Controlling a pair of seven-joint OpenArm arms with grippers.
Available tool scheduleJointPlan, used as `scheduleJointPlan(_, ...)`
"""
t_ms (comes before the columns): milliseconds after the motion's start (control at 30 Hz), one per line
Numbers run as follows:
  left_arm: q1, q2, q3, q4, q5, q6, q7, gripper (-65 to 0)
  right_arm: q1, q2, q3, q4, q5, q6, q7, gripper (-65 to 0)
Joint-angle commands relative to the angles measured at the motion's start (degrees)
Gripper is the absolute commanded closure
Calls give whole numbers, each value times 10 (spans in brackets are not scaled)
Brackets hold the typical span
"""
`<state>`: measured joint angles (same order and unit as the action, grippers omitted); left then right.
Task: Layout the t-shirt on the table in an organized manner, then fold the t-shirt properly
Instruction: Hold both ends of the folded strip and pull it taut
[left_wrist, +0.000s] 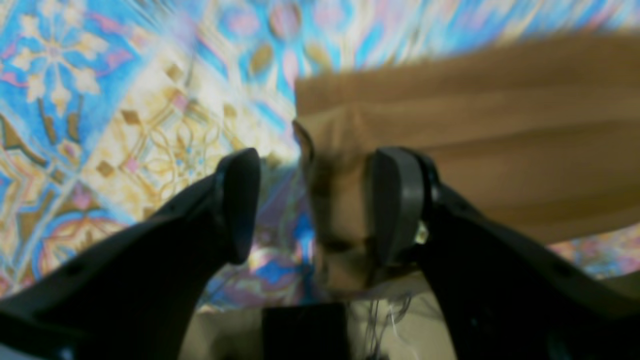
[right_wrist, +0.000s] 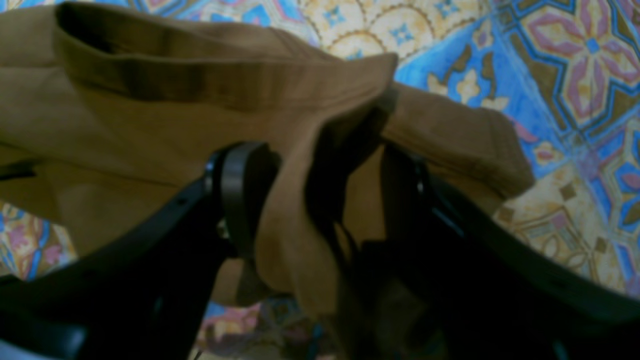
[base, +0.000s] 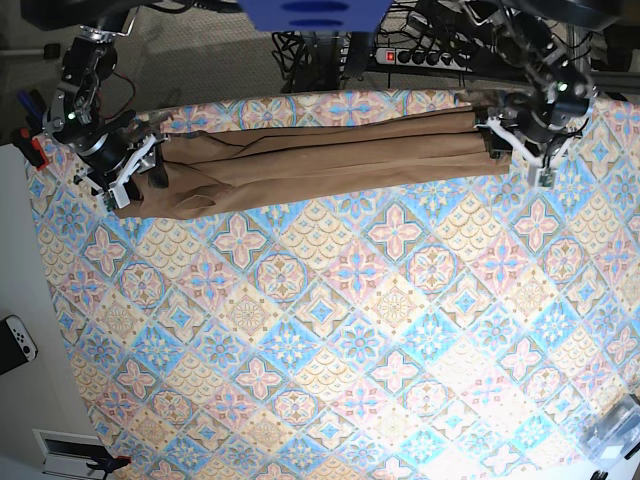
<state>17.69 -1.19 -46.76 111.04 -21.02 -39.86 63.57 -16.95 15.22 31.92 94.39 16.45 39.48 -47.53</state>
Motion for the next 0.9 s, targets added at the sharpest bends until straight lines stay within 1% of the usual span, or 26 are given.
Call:
scheduleJointPlan(0, 5, -11, -4, 7, -34, -1, 4, -348, 5, 9, 3, 10, 11, 2, 12, -338)
scheduleJointPlan(100, 22, -41, -6, 6, -125, -1, 32, -348, 5, 9, 2, 10, 11, 2, 12, -337)
scheduleJointPlan(167, 34, -54, -6, -1, -180, -1, 44, -348, 5, 9, 2, 10, 11, 2, 12, -335)
scheduleJointPlan(267, 41, -69, -7, -24, -227, -1, 43, -348, 5, 9, 2, 10, 11, 2, 12, -335)
scheduleJointPlan(333, 42, -69, -13, -36, -234, -1, 43, -348, 5, 9, 2, 10, 11, 2, 12, -334)
scheduleJointPlan(500, 41, -58, -52, -78, -234, -1, 31, -348, -10, 9, 2, 10, 11, 2, 12, -334)
scheduleJointPlan(633, 40, -56, -95, -110, -232, -1, 31, -348, -15, 9, 1, 10, 11, 2, 12, -334)
scheduleJointPlan(767, 39, -56, -91, -139, -229, -1, 29, -348, -16, 9, 1, 10, 11, 2, 12, -334)
scheduleJointPlan(867, 37, -57, -55, -159, -229, -1, 28, -348, -16, 9, 1, 10, 11, 2, 12, -334)
